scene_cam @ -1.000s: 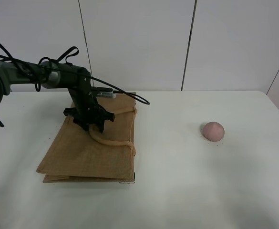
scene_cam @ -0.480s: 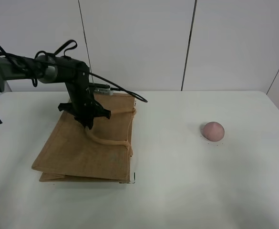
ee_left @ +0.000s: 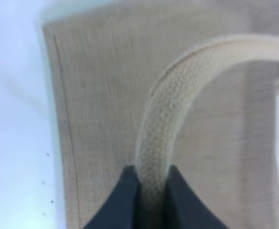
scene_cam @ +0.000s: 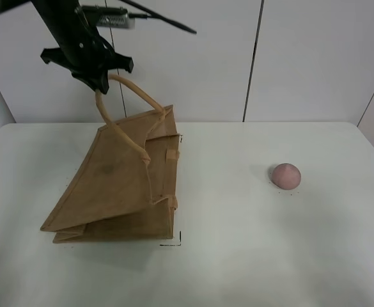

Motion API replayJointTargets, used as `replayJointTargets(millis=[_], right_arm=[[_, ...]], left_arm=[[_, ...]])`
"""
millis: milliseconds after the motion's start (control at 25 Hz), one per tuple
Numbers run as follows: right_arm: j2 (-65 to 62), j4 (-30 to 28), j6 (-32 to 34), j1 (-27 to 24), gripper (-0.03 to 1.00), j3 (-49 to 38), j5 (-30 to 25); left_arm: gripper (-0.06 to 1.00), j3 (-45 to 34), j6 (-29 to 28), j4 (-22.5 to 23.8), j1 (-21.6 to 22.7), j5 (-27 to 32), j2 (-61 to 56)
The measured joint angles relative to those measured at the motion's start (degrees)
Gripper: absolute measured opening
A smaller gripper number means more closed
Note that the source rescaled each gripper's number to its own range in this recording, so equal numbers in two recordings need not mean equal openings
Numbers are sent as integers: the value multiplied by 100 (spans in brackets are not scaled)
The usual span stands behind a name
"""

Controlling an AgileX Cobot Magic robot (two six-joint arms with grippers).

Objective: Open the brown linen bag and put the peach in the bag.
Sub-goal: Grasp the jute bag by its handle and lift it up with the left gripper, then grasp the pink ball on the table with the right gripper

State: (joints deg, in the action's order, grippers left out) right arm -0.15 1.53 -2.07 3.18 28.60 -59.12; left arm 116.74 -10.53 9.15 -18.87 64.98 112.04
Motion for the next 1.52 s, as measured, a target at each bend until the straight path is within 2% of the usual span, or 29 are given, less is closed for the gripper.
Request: replayJointTargets(millis=[120, 360, 480, 640, 920, 1120, 1280, 1520], right_arm=[[0, 0, 0, 0, 100, 0, 0], [483, 0, 0, 0, 100, 0, 0], [1433, 5, 0, 0, 100, 118, 43], [3082, 5, 0, 0, 100, 579, 401], [6690, 49, 0, 0, 100, 2060, 1124], [9141, 70, 0, 0, 100, 3667, 1185], [10686, 90, 0, 0, 100, 4820, 1024], [11992, 375, -29, 0, 100, 5612, 943]], left_arm=[[0, 260, 141, -182, 0, 179, -242], [0, 284, 221, -367, 0, 184, -616], [0, 295, 227, -369, 5, 191, -669], [0, 301, 237, -374, 11, 190, -736], [0, 301, 243, -392, 11, 190, -798], [0, 301, 243, -490, 11, 190, -798], [0, 301, 243, -499, 11, 190, -798], [0, 301, 243, -503, 11, 190, -798]])
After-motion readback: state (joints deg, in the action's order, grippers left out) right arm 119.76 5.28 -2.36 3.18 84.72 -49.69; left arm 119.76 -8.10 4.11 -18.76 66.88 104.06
